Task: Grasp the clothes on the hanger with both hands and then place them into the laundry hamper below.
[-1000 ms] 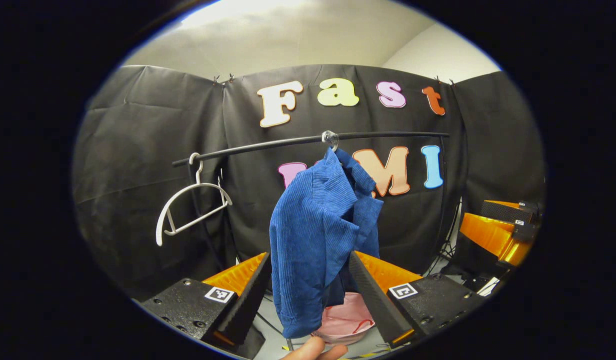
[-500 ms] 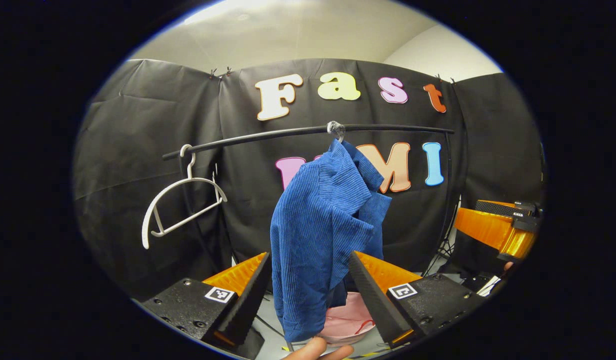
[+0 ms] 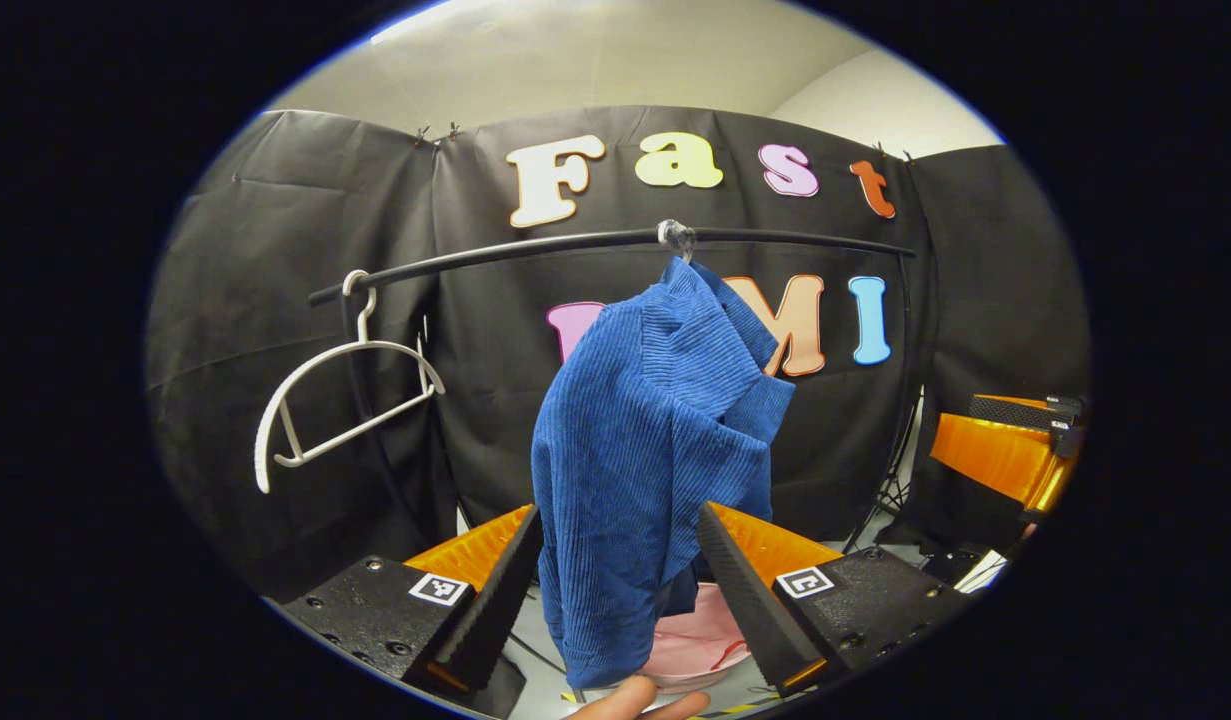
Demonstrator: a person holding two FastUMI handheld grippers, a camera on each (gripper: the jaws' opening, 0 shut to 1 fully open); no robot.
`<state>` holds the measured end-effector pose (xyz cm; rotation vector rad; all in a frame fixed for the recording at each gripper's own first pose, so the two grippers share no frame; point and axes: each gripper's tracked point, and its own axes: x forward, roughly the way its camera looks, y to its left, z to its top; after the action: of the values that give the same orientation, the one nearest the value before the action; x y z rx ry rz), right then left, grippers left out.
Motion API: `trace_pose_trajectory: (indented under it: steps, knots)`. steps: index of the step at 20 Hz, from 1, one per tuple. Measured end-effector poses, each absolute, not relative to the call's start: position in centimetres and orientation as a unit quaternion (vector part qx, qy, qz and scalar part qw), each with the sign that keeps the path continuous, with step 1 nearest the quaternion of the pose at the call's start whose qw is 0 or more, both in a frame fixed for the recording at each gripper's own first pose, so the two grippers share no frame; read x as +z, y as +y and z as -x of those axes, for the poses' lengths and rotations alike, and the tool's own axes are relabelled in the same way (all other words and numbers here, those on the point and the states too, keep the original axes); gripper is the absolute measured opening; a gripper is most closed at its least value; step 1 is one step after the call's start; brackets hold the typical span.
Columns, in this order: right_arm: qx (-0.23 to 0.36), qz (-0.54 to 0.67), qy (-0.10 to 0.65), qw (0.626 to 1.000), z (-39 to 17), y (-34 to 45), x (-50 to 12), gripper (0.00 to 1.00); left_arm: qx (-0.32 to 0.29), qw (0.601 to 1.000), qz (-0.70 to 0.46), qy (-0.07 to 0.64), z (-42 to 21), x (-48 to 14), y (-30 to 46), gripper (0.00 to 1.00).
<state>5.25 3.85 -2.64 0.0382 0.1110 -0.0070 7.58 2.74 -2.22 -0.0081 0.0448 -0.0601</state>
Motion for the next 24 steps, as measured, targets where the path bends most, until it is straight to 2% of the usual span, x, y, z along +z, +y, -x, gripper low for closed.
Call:
trace_pose_trajectory:
  steps: [2,5,7,9,10,14,16,17,19,20,21,22,23,24]
  knots:
    - [-0.005,-0.021,0.059,0.998,-5.2,4.0,-2.8,0.99,-0.036,0.999,0.004,0.014,-8.2,-2.0,2.0,0.96]
    - [-0.014,-0.018,0.066,0.998,-5.2,3.5,-2.9,0.99,-0.048,0.999,0.008,0.008,-9.4,-1.9,0.2,1.0]
    - [-0.027,-0.017,0.067,0.997,-5.1,2.7,-2.9,0.96,-0.05,0.999,0.013,0.012,-10.3,-2.3,-0.6,0.95]
    - [-0.037,-0.015,0.069,0.997,-5.2,2.1,-3.1,0.96,-0.041,0.999,0.018,0.013,-11.2,-2.8,-0.9,0.96]
    - [-0.041,-0.013,0.071,0.997,-5.4,1.9,-3.2,0.96,-0.031,0.999,0.02,0.014,-11.7,-3.3,-0.8,1.0]
    - [-0.054,-0.01,0.076,0.996,-6.4,1.3,-3.4,0.96,0.008,1.0,0.017,0.017,-13.4,-6.3,-1.3,0.96]
    - [-0.06,-0.006,0.077,0.995,-7.2,1.1,-3.3,0.97,0.001,1.0,0.008,0.024,-14.4,-7.2,-2.3,1.0]
    - [-0.065,-0.005,0.078,0.995,-7.6,0.8,-3.3,0.96,-0.006,1.0,0.009,0.026,-14.9,-7.5,-2.9,0.96]
    - [-0.075,-0.001,0.079,0.994,-8.4,0.3,-3.6,0.96,-0.009,1.0,0.01,0.028,-15.9,-7.9,-3.5,0.96]
    - [-0.081,0.001,0.079,0.994,-8.8,-0.2,-3.8,0.96,-0.006,0.999,0.013,0.031,-16.2,-8.4,-3.5,0.92]
    - [-0.086,0.003,0.08,0.993,-9.1,-0.5,-4.0,0.96,-0.001,0.999,0.015,0.034,-16.5,-8.9,-3.5,1.0]
    - [-0.088,0.005,0.083,0.993,-9.3,-0.6,-4.4,0.96,0.008,0.999,0.014,0.036,-16.9,-9.4,-3.2,0.96]
    - [-0.088,0.008,0.085,0.992,-9.6,-0.6,-4.6,0.99,0.015,0.999,0.01,0.038,-17.4,-9.8,-3.1,1.0]
    - [-0.088,0.013,0.085,0.992,-9.8,-0.8,-4.7,0.96,0.022,0.999,0.008,0.044,-17.8,-10.4,-2.9,1.0]
